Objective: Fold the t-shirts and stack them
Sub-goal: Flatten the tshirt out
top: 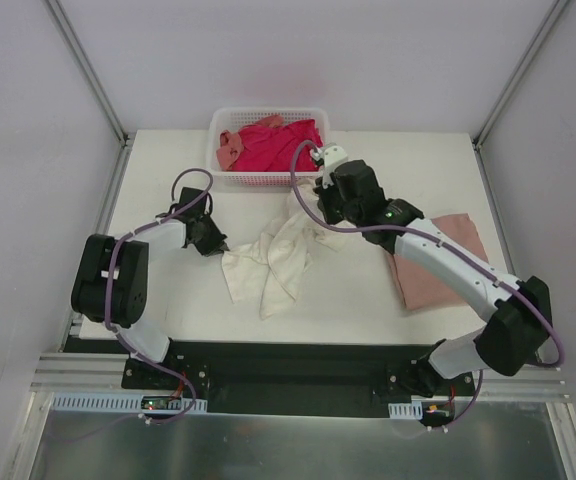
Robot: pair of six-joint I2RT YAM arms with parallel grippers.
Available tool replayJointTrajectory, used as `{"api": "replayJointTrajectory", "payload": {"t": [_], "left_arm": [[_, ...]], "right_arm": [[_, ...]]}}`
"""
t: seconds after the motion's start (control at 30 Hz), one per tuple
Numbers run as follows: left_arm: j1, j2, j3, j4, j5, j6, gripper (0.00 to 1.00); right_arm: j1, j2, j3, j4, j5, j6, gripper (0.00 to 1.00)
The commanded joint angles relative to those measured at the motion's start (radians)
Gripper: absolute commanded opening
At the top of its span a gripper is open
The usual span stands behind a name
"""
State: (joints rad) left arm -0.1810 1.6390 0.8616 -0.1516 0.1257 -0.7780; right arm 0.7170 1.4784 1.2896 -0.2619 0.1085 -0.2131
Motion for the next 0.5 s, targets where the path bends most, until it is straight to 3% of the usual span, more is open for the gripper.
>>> {"api": "replayJointTrajectory", "payload": {"t": [0.0,0.13,0.47], "left_arm": [[0.003,-0.001,0.036,-0.009,0.028,0.032,0.00],[0.005,-0.138,0.024,-0.012,-0.021,0.069,0.00],[0.005,-0.830,0.163,-0.218,-0.386,0.186,0.00]], "right_arm": [[-0.011,-0.138,-0.049,0.004,0.152,-0.020,0.01],[-0.071,-0.242,-0.047,-0.036,0.238,-0.032,0.01],[-0.225,-0.555,0.079,-0.109,0.358,-0.100,0.01]]}}
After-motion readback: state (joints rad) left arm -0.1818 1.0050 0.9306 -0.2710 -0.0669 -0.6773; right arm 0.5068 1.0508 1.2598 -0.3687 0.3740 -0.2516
